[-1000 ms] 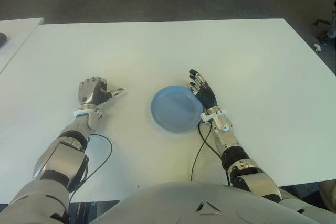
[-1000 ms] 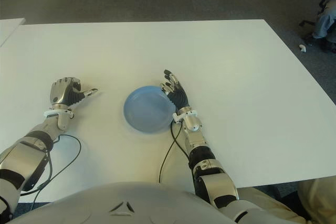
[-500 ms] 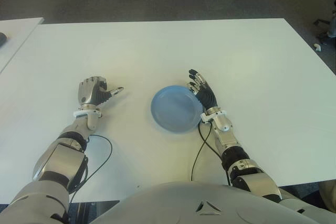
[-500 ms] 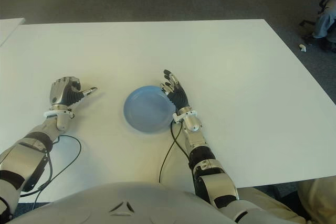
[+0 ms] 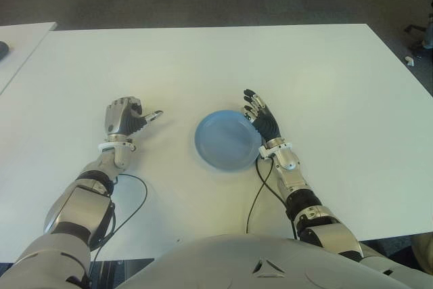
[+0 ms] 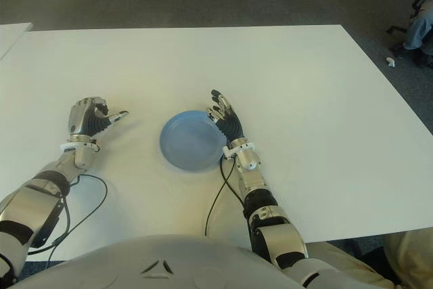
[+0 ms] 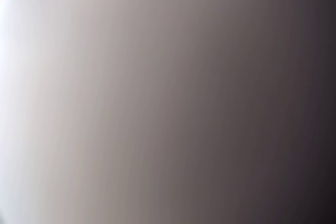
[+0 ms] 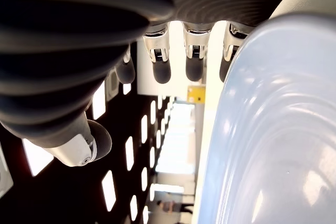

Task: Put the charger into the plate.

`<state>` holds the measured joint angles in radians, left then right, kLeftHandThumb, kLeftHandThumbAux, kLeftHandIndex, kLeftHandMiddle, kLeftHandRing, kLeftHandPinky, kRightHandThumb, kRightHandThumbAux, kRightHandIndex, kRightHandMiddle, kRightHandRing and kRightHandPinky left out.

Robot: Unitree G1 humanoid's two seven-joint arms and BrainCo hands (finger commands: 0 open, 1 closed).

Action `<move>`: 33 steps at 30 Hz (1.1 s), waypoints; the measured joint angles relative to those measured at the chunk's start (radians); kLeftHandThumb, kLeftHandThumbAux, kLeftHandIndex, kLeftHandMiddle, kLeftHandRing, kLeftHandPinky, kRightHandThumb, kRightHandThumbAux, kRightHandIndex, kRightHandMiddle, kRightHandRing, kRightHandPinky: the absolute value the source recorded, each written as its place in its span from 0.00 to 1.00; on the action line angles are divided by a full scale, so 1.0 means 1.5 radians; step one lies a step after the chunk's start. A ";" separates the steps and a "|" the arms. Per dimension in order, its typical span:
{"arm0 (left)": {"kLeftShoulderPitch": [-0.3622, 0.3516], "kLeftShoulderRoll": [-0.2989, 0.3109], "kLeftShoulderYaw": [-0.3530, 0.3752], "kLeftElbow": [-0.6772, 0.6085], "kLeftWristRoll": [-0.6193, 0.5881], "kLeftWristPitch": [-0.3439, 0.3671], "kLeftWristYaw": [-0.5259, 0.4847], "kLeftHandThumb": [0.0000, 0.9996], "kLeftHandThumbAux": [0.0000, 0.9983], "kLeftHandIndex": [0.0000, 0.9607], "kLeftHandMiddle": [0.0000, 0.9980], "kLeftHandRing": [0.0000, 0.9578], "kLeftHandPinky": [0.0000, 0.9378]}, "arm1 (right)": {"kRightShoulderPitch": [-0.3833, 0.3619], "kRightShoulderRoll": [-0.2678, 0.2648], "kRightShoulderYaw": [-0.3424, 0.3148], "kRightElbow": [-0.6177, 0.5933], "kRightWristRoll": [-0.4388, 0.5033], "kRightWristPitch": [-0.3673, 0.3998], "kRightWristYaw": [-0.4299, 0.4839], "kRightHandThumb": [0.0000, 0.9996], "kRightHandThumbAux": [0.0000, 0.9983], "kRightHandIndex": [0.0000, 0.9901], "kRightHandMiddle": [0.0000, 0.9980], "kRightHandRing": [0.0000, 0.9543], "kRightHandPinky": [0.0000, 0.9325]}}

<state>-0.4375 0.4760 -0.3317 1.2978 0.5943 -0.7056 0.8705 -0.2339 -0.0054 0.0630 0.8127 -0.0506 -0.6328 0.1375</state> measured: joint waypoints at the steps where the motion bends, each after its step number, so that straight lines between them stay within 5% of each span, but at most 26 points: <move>1: 0.000 -0.004 0.000 -0.002 0.000 -0.005 0.000 0.53 0.45 0.86 0.87 0.91 0.95 | 0.000 0.000 0.000 0.000 0.000 0.000 0.000 0.06 0.60 0.02 0.04 0.05 0.11; 17: -0.014 -0.047 0.000 -0.060 -0.003 -0.116 0.000 0.72 0.41 0.81 0.86 0.91 0.97 | 0.000 0.000 0.002 0.000 0.000 -0.001 0.001 0.10 0.58 0.03 0.05 0.05 0.11; 33: -0.059 -0.067 -0.002 -0.131 0.011 -0.145 0.000 0.71 0.44 0.84 0.87 0.91 0.95 | 0.000 0.001 0.002 0.001 0.000 -0.001 0.001 0.11 0.58 0.03 0.04 0.05 0.09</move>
<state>-0.5265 0.3757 -0.3350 1.1012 0.6102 -0.9233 0.8705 -0.2347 -0.0032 0.0658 0.8141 -0.0504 -0.6337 0.1390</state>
